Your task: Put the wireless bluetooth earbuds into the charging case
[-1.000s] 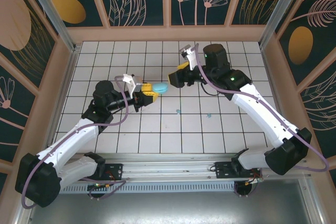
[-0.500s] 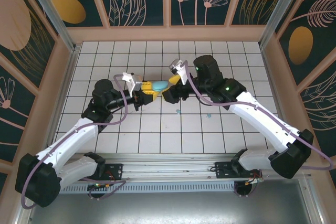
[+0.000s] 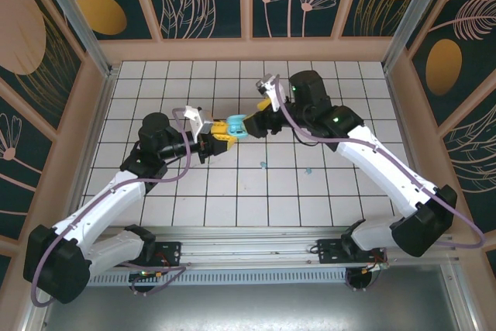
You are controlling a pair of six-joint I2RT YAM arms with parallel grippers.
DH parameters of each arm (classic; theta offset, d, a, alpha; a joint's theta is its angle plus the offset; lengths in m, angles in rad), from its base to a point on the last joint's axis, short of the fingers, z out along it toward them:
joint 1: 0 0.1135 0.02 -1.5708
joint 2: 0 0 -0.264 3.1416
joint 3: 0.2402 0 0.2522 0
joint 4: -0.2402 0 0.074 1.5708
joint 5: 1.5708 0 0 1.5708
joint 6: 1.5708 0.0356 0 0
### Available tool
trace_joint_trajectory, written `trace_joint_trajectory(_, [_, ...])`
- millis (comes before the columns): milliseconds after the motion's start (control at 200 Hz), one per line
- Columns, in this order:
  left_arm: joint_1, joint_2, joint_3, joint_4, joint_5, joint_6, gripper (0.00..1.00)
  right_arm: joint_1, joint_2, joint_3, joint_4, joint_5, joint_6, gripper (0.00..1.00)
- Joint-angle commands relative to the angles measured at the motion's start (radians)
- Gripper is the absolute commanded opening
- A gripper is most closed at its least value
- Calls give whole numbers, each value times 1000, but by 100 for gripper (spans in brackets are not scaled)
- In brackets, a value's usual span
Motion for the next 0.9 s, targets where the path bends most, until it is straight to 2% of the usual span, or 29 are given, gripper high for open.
trace_joint_trajectory(0, [-1,-4,36,-27,50,53,0,-21,11,28,46,-14,49,76])
trace_joint_trajectory(245, [-2,1,40,-20,52,57,0,-34,34,42,26,-48,69,76])
trace_joint_trajectory(896, [-1,-7,34,-1,0,30,0,-32,-31,26,23,-183,39,77])
